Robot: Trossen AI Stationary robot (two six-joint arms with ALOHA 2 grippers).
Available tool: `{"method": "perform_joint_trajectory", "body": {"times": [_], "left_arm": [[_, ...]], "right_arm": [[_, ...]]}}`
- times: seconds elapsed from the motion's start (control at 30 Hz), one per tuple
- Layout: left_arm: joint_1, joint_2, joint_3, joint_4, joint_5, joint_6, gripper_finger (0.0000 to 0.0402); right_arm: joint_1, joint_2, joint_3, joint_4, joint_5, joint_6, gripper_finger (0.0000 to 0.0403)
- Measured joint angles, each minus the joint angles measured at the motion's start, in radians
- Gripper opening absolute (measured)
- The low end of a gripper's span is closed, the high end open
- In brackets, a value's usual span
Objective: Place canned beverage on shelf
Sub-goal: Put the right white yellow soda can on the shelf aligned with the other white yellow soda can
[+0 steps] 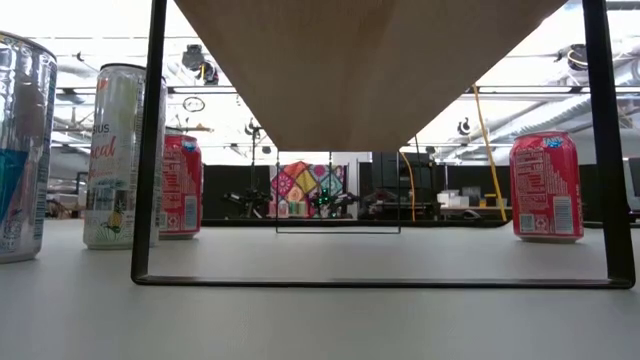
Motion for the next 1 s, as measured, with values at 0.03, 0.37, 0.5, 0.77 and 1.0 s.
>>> {"method": "perform_joint_trajectory", "body": {"times": [0.03, 0.37, 0.5, 0.77, 1.0], "left_arm": [[-0.004, -0.001, 0.000, 0.006, 0.001, 0.002, 0.0370], [0.018, -0.057, 0.001, 0.004, 0.203, -0.033, 0.0380], [0.035, -0.094, 0.001, -0.073, 0.317, -0.049, 0.0379], [0.075, -0.152, 0.050, -0.251, 0.469, -0.049, 0.0379], [0.103, -0.151, 0.063, -0.322, 0.599, -0.072, 0.0379]], "right_arm": [[0.000, -0.012, 0.000, -0.023, -0.018, 0.005, 0.0203], [-0.001, -0.033, 0.002, -0.165, -0.132, 0.023, 0.0204], [0.000, -0.034, 0.000, -0.187, -0.143, 0.023, 0.0205], [-0.001, -0.033, 0.002, -0.201, -0.136, 0.023, 0.0205], [0.000, -0.034, 0.002, -0.209, -0.160, 0.012, 0.0206]]}}
